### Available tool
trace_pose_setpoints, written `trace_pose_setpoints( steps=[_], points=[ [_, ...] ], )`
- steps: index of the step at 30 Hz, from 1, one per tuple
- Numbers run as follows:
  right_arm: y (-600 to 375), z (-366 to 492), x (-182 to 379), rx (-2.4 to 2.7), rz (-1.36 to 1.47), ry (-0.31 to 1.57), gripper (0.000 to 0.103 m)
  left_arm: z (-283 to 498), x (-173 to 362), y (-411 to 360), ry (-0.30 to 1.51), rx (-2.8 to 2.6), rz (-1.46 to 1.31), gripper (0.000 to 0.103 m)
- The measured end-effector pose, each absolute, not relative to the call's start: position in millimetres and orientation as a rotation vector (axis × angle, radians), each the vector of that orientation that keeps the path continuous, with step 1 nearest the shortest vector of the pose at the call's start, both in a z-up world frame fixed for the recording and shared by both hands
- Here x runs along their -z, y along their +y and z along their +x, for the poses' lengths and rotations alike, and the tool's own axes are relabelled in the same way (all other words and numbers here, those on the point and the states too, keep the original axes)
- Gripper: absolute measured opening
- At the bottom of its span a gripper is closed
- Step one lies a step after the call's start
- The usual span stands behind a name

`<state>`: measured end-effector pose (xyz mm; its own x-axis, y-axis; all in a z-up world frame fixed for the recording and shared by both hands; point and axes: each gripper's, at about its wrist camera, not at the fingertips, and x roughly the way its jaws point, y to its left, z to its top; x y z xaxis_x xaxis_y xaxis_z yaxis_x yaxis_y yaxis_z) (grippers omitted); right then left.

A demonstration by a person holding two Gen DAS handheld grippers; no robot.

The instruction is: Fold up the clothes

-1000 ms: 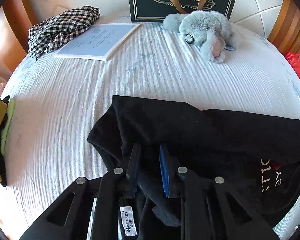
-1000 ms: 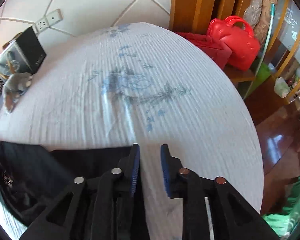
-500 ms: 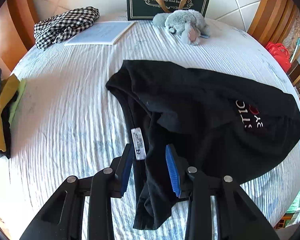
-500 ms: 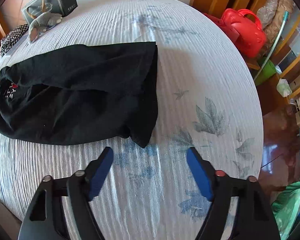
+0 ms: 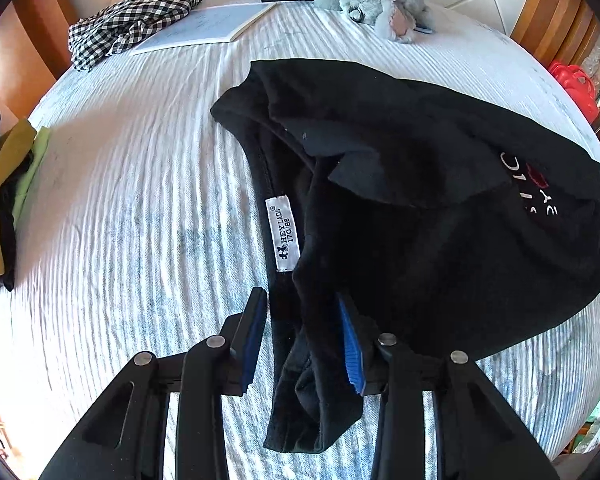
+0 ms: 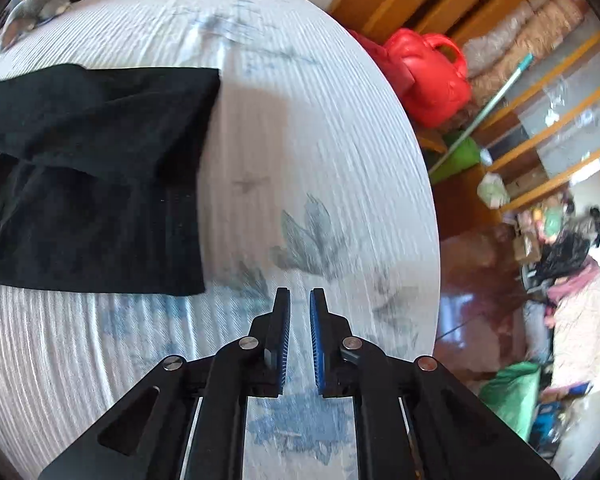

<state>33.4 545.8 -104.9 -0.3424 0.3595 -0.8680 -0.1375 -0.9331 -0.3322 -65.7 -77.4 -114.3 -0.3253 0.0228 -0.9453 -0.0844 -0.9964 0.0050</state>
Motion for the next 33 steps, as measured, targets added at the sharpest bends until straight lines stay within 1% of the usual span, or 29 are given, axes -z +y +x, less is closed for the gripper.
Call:
trace_pose_setpoints(
  steps=[3, 4, 5, 6, 7, 8, 12, 15, 17, 18, 20, 21, 26, 29, 30, 31, 32, 33],
  points=[
    [554.0, 44.9, 91.7, -2.380, -1.561, -0.113, 0.010, -64.0, 107.9, -84.2, 0.034, -2.509, -1.769, 0.036],
    [556.7, 48.7, 87.3, -2.394, -1.552, -0.054, 0.014, -62.5, 102.7, -88.0, 0.009, -2.523, -1.750, 0.037],
    [559.5, 52.5, 82.8, -2.407, -1.541, 0.005, 0.026, -61.0, 97.2, -92.6, 0.000, -2.543, -1.734, 0.038],
    [562.2, 56.3, 78.4, -2.420, -1.531, 0.064, 0.037, -59.5, 91.6, -97.2, -0.009, -2.564, -1.717, 0.044],
    [557.8, 55.0, 75.8, -2.445, -1.518, 0.106, 0.056, -58.0, 86.1, -101.8, -0.017, -2.584, -1.701, 0.047],
    [553.5, 53.7, 73.1, -2.470, -1.505, 0.150, 0.059, -57.1, 83.1, -106.9, -0.020, -2.602, -1.691, 0.051],
    [523.1, 37.7, 67.0, -2.557, -1.513, 0.222, 0.059, -53.5, 82.1, -122.6, -0.065, -2.626, -1.700, 0.051],
    [489.3, 21.7, 64.8, -2.631, -1.540, 0.160, 0.059, -48.1, 83.7, -124.9, -0.130, -2.602, -1.683, 0.051],
    [465.7, 4.9, 64.1, -2.682, -1.560, 0.131, 0.060, -44.4, 85.5, -120.9, -0.142, -2.581, -1.670, 0.051],
    [453.6, -3.2, 63.9, -2.707, -1.570, 0.120, 0.060, -45.0, 85.9, -116.4, -0.142, -2.567, -1.666, 0.051],
    [431.3, -18.2, 66.5, -2.744, -1.596, 0.092, 0.065, -43.5, 87.1, -108.8, -0.136, -2.545, -1.662, 0.051],
    [421.0, -25.1, 69.3, -2.755, -1.614, 0.075, 0.066, -40.9, 86.4, -105.8, -0.134, -2.536, -1.656, 0.051],
    [379.8, -49.3, 85.0, -2.773, -1.708, -0.034, 0.066, -21.0, 84.7, -95.2, -0.089, -2.495, -1.642, 0.051],
    [381.6, -49.0, 97.0, -2.743, -1.754, -0.014, 0.066, -14.4, 91.6, -92.1, -0.066, -2.459, -1.661, 0.051],
    [384.4, -48.3, 100.6, -2.731, -1.765, -0.005, 0.066, -14.4, 95.1, -91.5, -0.063, -2.445, -1.673, 0.045],
    [387.1, -47.1, 103.6, -2.720, -1.777, 0.004, 0.066, -14.3, 98.6, -91.0, -0.060, -2.431, -1.684, 0.031],
    [389.9, -45.5, 106.1, -2.706, -1.789, 0.010, 0.066, -17.4, 99.9, -92.7, -0.061, -2.436, -1.699, 0.009],
    [392.8, -43.9, 108.5, -2.691, -1.801, 0.016, 0.065, -20.5, 101.1, -94.4, -0.063, -2.440, -1.714, 0.007]
  ],
)
